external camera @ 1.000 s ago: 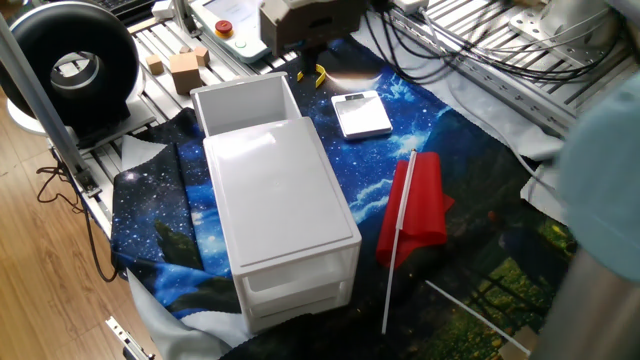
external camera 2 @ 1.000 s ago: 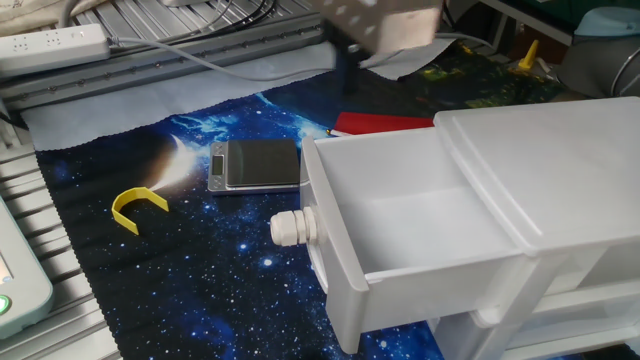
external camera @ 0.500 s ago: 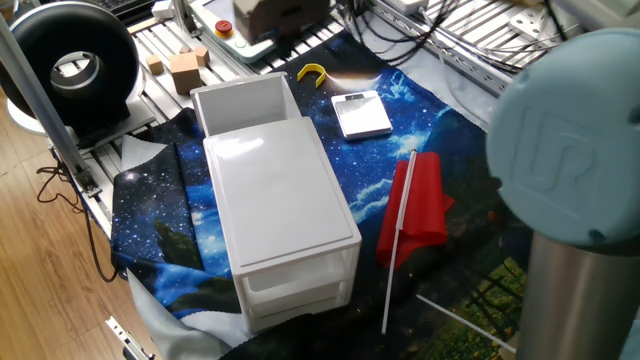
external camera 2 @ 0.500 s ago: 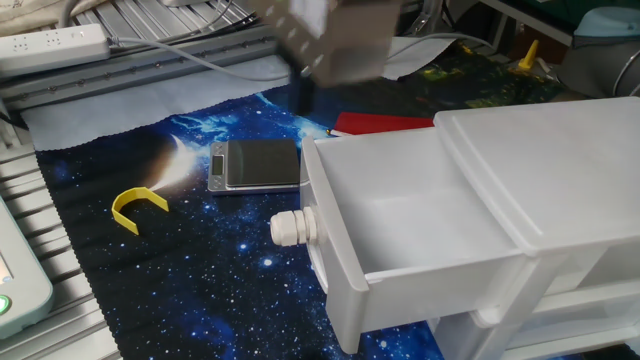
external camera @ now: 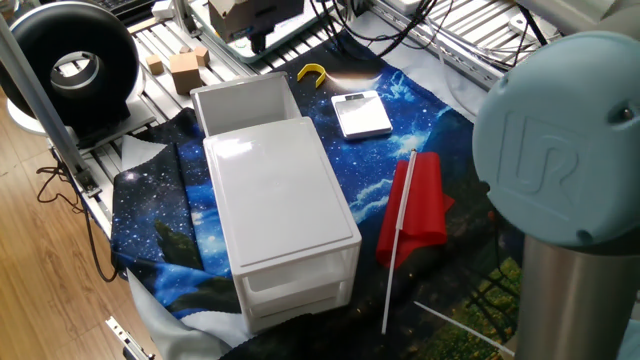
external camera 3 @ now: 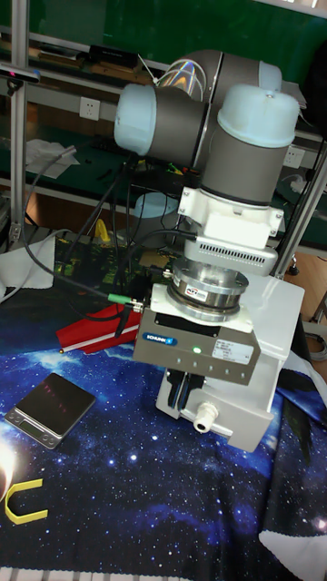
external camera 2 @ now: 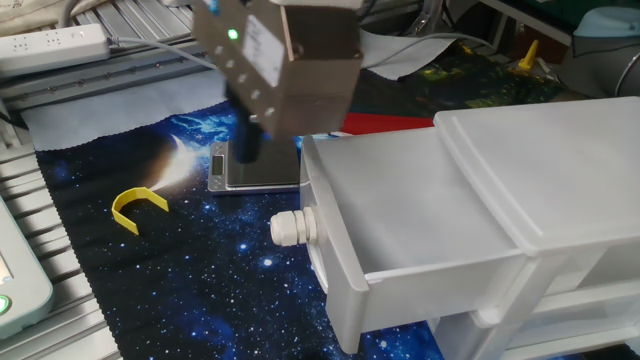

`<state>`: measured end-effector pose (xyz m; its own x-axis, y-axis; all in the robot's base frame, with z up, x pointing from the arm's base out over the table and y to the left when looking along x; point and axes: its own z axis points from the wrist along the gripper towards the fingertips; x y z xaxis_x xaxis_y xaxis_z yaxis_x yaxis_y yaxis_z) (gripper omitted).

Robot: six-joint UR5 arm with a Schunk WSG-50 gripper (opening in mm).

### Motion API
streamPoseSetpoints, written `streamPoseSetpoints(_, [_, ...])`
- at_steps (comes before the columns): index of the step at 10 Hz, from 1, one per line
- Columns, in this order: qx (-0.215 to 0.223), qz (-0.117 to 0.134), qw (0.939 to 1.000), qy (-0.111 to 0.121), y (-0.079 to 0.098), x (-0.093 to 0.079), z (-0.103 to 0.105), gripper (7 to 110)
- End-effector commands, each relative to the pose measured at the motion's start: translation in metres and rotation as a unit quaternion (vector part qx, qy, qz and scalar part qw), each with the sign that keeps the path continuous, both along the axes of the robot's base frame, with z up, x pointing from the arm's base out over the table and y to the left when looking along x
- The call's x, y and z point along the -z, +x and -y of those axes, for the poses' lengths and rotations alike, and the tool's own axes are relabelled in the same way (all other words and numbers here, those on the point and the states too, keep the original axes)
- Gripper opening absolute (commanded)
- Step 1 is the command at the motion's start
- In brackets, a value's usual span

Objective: Use the gripper to push and close the drawer

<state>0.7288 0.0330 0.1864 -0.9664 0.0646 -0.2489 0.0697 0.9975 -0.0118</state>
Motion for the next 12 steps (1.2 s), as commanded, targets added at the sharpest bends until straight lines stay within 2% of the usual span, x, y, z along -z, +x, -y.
streamPoseSetpoints(1, [-0.005,0.041,0.999,0.013,0.02,-0.002,-0.004,7])
streamPoseSetpoints(2, [0.027,0.003,0.9982,0.054,0.003,0.012,-0.02,7])
streamPoseSetpoints(3, [0.04,-0.003,0.9965,0.074,0.001,0.024,-0.027,7])
streamPoseSetpoints(4, [0.045,-0.002,0.9964,0.073,0.0,0.031,-0.024,7])
streamPoseSetpoints(7, [0.048,-0.01,0.9966,0.066,-0.007,0.037,-0.015,7])
streamPoseSetpoints(9, [0.062,-0.039,0.9938,0.083,-0.021,0.039,-0.022,7])
streamPoseSetpoints(10, [0.07,-0.062,0.9913,0.093,-0.032,0.04,-0.027,7])
streamPoseSetpoints(12, [0.081,-0.086,0.9869,0.11,-0.043,0.038,-0.035,7])
